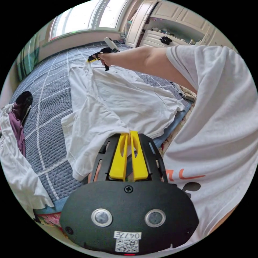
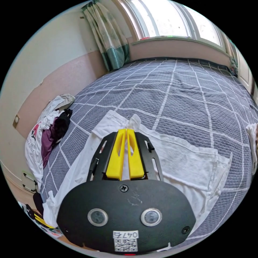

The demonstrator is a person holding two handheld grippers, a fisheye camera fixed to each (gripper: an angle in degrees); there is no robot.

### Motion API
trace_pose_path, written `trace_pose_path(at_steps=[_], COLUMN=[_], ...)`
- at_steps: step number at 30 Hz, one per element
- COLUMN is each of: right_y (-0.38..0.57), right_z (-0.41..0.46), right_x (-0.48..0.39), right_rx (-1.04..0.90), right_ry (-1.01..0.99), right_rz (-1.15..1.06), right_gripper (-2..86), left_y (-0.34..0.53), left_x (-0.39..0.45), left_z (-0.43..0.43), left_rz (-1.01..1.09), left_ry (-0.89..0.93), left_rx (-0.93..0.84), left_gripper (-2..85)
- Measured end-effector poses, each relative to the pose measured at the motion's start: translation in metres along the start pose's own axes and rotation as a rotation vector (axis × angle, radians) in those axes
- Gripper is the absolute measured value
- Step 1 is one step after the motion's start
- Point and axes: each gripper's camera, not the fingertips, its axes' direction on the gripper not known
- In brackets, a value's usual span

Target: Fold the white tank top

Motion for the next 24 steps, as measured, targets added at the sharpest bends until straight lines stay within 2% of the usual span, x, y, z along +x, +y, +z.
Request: trace_pose_path(at_steps=[5,7,9,13,15,18,20,21,24], right_y=[0.003,0.012,0.021,0.063,0.087,0.114,0.118,0.120,0.129], right_z=[0.007,-0.014,-0.031,-0.035,-0.027,-0.019,-0.036,-0.052,-0.081], right_x=[0.006,-0.001,-0.027,-0.111,-0.132,-0.143,-0.143,-0.156,-0.223], right_rx=[-0.072,0.021,0.080,-0.060,-0.148,-0.289,-0.245,-0.195,-0.125], right_ry=[0.103,0.138,0.044,-0.167,-0.199,-0.043,0.005,0.019,-0.061], right_rz=[0.015,0.015,-0.110,-0.362,-0.404,-0.433,-0.365,-0.401,-0.699], right_gripper=[4.7,3.5,2.7,1.7,1.5,1.5,1.8,2.1,4.0], left_y=[-0.020,-0.025,-0.029,-0.039,-0.043,-0.048,-0.051,-0.052,-0.055], left_x=[0.021,0.028,0.035,0.043,0.048,0.059,0.068,0.071,0.079], left_z=[0.020,0.019,0.017,0.018,0.020,0.023,0.020,0.019,0.017], left_rz=[0.054,0.076,0.087,0.079,0.077,0.074,0.076,0.075,0.072], left_ry=[0.001,-0.011,-0.021,-0.027,-0.038,-0.063,-0.086,-0.091,-0.096], left_rx=[-0.064,-0.054,-0.037,-0.048,-0.058,-0.067,-0.063,-0.058,-0.052], left_gripper=[4.2,4.8,5.0,5.2,5.5,6.5,7.4,7.6,8.6])
